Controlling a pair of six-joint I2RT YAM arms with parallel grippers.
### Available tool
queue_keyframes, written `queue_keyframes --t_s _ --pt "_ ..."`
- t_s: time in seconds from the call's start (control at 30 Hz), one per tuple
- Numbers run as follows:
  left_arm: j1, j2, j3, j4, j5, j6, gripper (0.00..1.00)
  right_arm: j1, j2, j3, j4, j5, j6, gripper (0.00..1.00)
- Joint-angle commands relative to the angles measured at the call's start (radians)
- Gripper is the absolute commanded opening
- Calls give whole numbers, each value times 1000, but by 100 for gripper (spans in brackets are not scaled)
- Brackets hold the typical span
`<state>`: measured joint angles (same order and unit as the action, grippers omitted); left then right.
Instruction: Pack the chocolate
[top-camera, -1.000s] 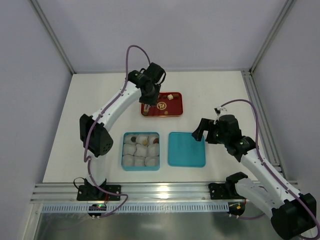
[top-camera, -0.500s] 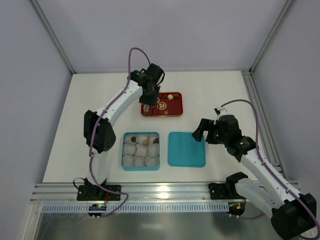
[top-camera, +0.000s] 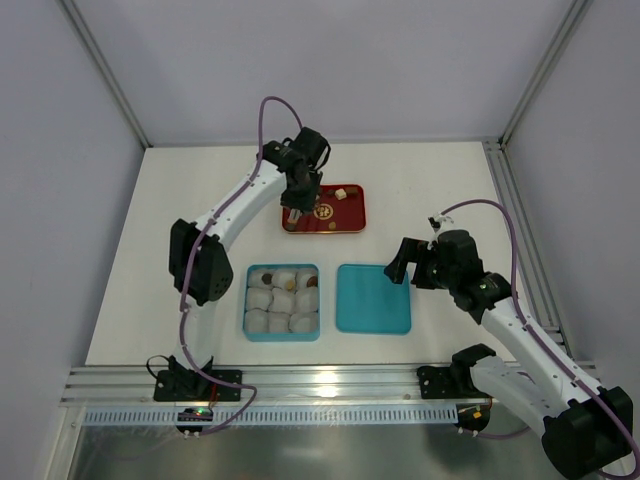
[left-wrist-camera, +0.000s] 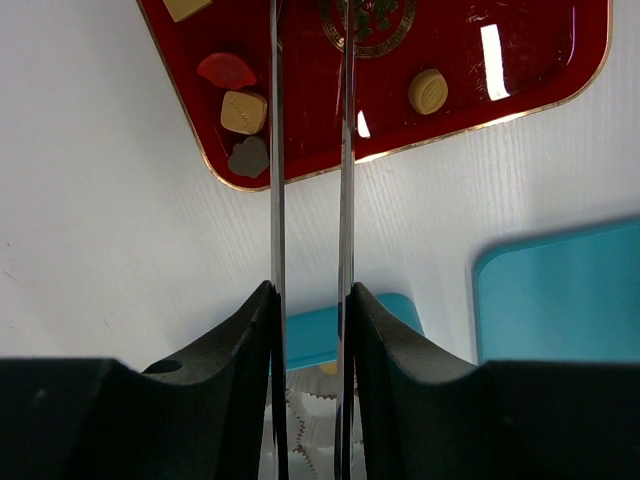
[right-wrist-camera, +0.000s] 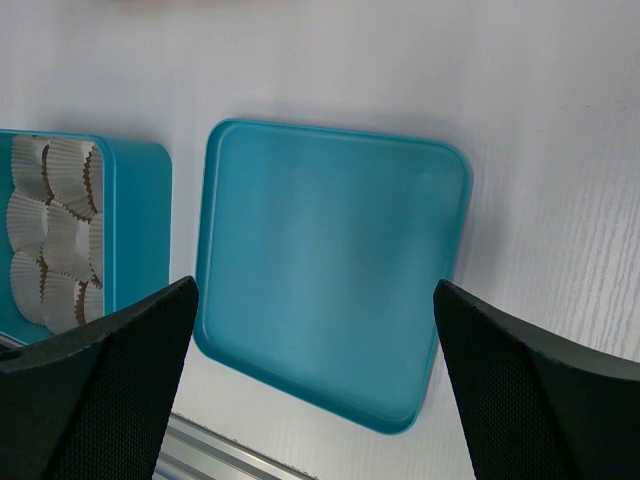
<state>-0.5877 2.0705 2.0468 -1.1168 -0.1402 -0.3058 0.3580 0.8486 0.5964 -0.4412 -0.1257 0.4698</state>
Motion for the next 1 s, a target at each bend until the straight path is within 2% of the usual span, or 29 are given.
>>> queue_keyframes --t_s 0.0,0.97 --pt "2 2 24 31 21 13 34 4 -14 37 13 5 -11 100" --pt "2 -67 -36 18 25 10 15 4 -13 19 32 0 -3 100"
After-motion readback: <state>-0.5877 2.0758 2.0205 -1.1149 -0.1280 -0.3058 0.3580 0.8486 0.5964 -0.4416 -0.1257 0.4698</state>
